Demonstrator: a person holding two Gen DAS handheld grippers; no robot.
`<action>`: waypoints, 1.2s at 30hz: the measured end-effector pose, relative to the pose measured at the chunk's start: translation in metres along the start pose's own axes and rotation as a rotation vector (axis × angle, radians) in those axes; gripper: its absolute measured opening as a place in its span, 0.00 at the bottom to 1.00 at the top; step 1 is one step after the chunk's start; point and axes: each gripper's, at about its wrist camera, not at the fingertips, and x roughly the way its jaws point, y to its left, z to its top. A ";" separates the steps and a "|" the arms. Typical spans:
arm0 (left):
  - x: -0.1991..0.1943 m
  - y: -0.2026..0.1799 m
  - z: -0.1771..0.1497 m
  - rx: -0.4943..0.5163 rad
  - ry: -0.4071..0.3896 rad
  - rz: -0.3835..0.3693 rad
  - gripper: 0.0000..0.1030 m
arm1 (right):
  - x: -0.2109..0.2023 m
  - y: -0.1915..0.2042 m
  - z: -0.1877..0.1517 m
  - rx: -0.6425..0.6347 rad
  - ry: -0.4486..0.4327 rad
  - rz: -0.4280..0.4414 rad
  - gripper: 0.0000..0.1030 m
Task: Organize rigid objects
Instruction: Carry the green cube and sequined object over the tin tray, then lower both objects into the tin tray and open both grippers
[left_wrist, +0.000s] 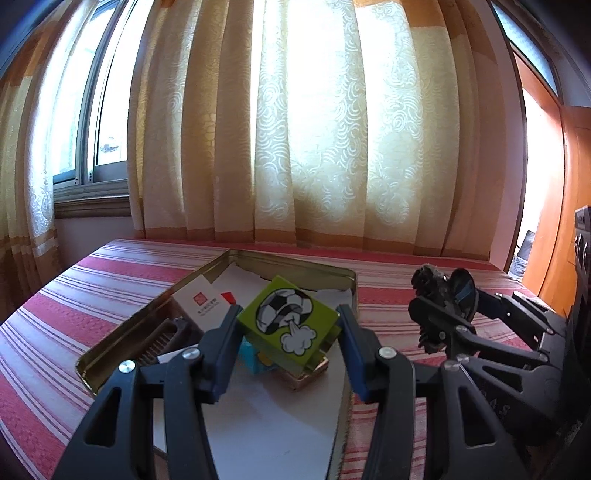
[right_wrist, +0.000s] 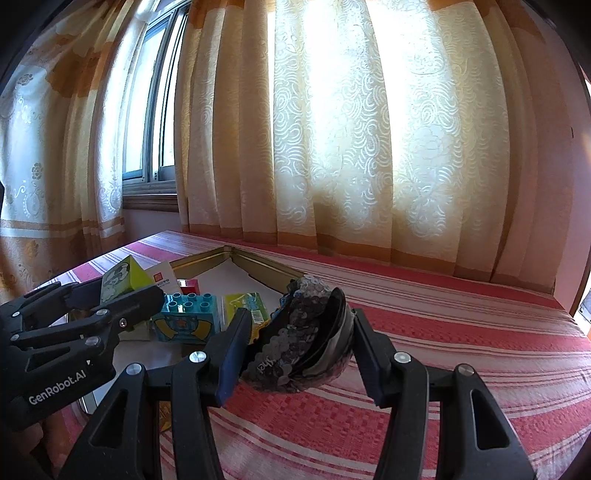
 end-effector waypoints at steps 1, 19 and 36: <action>-0.001 0.002 0.001 0.001 -0.002 0.002 0.49 | 0.001 0.001 0.000 -0.002 0.000 0.003 0.55; 0.013 0.063 0.023 -0.015 0.073 0.137 0.49 | 0.027 0.037 0.044 -0.064 0.002 0.116 0.55; 0.054 0.058 0.012 0.011 0.276 0.062 0.51 | 0.105 0.054 0.047 -0.080 0.254 0.146 0.59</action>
